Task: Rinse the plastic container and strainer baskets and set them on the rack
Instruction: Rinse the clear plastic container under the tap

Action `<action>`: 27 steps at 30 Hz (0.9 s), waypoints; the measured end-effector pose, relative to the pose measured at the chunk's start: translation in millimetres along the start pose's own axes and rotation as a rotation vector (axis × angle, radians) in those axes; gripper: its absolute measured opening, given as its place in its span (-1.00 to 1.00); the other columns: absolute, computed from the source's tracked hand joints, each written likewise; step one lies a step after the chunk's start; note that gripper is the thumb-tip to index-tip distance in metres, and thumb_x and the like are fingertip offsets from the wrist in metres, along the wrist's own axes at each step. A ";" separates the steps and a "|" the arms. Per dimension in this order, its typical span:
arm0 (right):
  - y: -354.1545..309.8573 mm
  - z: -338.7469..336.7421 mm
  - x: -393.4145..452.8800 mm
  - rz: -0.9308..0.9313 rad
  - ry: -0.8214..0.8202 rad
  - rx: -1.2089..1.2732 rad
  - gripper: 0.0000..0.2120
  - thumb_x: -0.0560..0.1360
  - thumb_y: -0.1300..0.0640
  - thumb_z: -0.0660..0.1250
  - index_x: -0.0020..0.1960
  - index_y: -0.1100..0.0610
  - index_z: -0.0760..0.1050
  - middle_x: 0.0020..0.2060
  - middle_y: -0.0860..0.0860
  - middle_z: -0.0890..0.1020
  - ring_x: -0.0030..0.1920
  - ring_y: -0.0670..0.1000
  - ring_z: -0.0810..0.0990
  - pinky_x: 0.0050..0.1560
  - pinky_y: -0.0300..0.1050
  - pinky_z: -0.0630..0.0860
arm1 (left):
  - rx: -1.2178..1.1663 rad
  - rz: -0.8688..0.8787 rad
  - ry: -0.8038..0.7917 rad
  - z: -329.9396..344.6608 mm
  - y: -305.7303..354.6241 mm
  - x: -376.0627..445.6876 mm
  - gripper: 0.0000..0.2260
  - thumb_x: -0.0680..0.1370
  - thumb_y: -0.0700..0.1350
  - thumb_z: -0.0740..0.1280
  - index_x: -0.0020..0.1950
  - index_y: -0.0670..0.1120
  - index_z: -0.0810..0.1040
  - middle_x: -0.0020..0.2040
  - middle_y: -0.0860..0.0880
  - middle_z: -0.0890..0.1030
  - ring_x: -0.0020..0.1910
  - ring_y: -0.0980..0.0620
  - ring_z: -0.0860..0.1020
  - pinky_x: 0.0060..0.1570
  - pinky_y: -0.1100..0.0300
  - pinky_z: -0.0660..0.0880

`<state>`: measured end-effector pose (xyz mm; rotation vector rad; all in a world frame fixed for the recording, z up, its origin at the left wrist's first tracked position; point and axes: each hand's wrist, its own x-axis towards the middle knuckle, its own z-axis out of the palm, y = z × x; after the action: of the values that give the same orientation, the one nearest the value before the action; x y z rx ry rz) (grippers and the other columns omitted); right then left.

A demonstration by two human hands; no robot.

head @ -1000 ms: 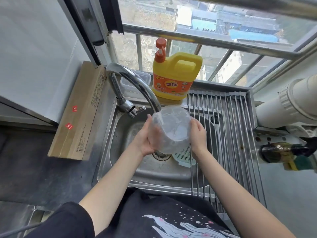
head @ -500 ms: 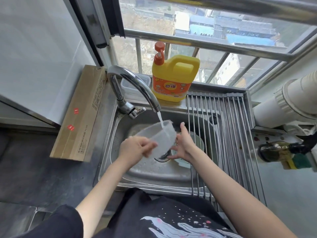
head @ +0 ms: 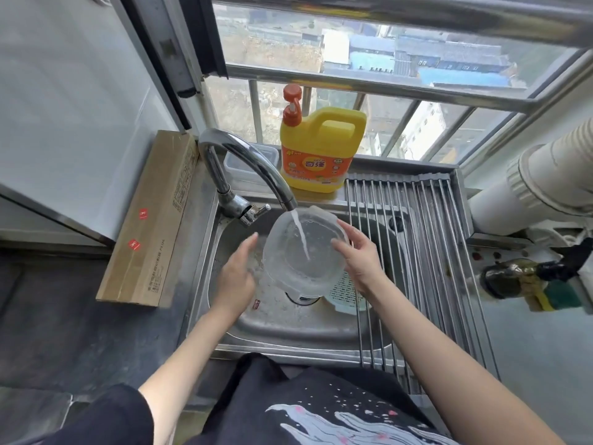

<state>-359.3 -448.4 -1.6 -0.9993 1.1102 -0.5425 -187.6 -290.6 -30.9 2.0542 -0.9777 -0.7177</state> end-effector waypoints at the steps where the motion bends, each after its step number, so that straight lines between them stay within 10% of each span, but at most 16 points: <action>1: -0.7 0.3 -0.4 -0.034 -0.007 -0.025 -0.59 0.47 0.35 0.38 0.23 -0.01 0.55 0.16 0.03 0.62 0.15 0.05 0.61 0.17 0.02 0.56 | -0.147 -0.143 -0.005 -0.4 0.9 4.6 -0.39 0.49 -0.47 0.15 0.49 -0.06 0.26 0.40 -0.03 0.41 0.35 0.03 0.40 0.31 0.09 0.38; 5: -9.2 8.6 -6.5 -0.127 -0.053 -0.167 -0.63 0.36 0.07 0.51 0.13 -0.19 0.61 0.19 0.00 0.63 0.24 0.04 0.56 0.30 0.14 0.46 | -0.506 -0.652 -0.240 7.9 7.9 18.6 -0.63 0.60 -0.21 0.20 0.42 -0.12 0.33 0.11 -0.10 0.57 -0.08 -0.04 0.61 -0.12 0.12 0.59; 11: -28.6 17.3 -12.6 -0.240 -0.020 -0.392 -0.65 0.42 0.04 0.48 0.19 0.03 0.60 0.20 -0.07 0.59 0.26 -0.15 0.48 0.34 -0.16 0.36 | -0.699 -0.716 -0.294 27.2 15.7 25.3 -0.73 0.61 -0.29 0.15 0.28 -0.10 0.43 -0.10 -0.09 0.62 -0.42 0.05 0.65 -0.45 0.22 0.57; 17: -42.2 23.1 -6.1 -0.262 0.026 -0.435 -0.66 0.46 -0.07 0.41 0.17 0.05 0.61 0.16 -0.07 0.63 0.14 -0.21 0.49 0.04 -0.48 0.31 | -0.739 -0.706 -0.369 30.7 15.9 26.1 -0.58 0.55 -0.44 0.13 0.27 -0.03 0.44 -0.05 -0.10 0.63 -0.25 -0.01 0.63 -0.34 0.20 0.62; 23: -50.0 25.5 -1.8 -0.187 0.017 -0.449 -0.65 0.52 -0.11 0.33 0.19 0.07 0.61 0.17 -0.04 0.63 0.13 -0.19 0.49 0.17 -0.27 0.35 | -0.775 -0.734 -0.456 24.6 14.3 26.8 -0.66 0.58 -0.30 0.21 0.32 -0.04 0.41 0.00 -0.12 0.62 -0.29 0.00 0.65 -0.38 0.15 0.61; 27: -52.1 24.3 -0.9 -0.054 -0.048 -0.445 -0.66 0.52 -0.19 0.28 0.04 0.03 0.66 0.07 0.00 0.67 0.12 0.00 0.60 0.24 0.00 0.49 | -0.974 -0.727 -0.528 23.8 15.1 30.4 -0.62 0.61 0.06 0.20 0.36 -0.09 0.44 0.23 -0.18 0.59 0.17 -0.17 0.59 0.17 -0.14 0.51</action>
<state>-331.8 -463.2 46.7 -1.4227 1.1901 -0.3159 -194.2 -330.9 -37.3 1.2871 0.0149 -1.7518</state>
